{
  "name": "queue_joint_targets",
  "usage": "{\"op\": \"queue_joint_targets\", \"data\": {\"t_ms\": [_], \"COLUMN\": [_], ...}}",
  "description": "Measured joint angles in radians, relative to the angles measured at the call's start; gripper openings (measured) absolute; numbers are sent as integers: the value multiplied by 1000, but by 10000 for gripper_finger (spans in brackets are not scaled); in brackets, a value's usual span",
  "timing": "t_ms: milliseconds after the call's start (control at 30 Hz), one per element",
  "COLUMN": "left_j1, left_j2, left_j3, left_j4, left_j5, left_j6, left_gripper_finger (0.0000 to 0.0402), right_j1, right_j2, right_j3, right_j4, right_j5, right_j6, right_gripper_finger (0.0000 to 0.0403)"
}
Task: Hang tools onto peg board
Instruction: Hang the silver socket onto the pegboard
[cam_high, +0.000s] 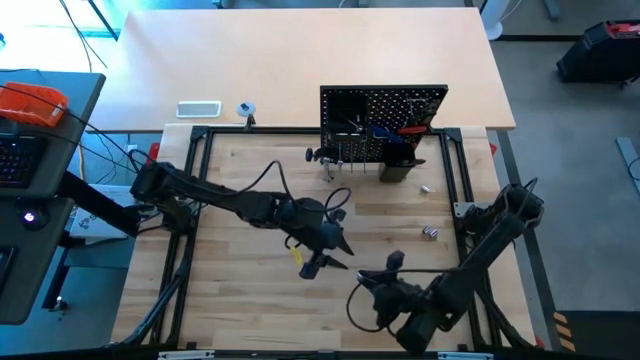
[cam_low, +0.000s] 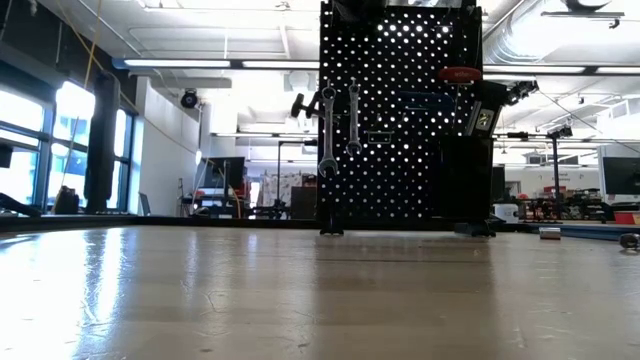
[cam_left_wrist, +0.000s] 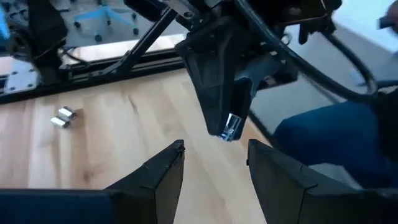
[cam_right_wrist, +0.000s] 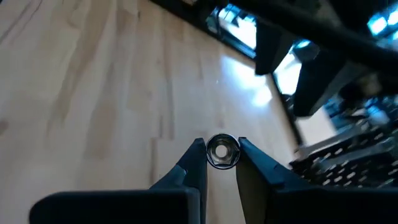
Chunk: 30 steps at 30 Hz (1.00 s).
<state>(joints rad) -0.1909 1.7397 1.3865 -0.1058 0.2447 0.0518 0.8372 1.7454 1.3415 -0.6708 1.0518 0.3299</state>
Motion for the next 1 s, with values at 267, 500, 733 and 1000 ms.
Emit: {"op": "queue_joint_targets", "data": {"t_ms": [267,500,733,1000], "left_j1": [30,41,54,66], "left_j2": [0,-1,-1,-1], "left_j3": [0,0,0,0], "left_j4": [65,145,168,254], "left_j5": [146,302,267,231], "left_j6": [-70,-124,-152,-198], "left_gripper_finger": [170,170,170,170], "right_j1": [-1,-6,-13,-12], "right_j2": [0,0,0,0], "right_j3": [72,103,135,175], "right_j4": [-6,-6,4,-1], "right_j5": [97,134,177,246], "right_j6": [-203,-311,-398,-505], "right_gripper_finger": [46,46,46,46]}}
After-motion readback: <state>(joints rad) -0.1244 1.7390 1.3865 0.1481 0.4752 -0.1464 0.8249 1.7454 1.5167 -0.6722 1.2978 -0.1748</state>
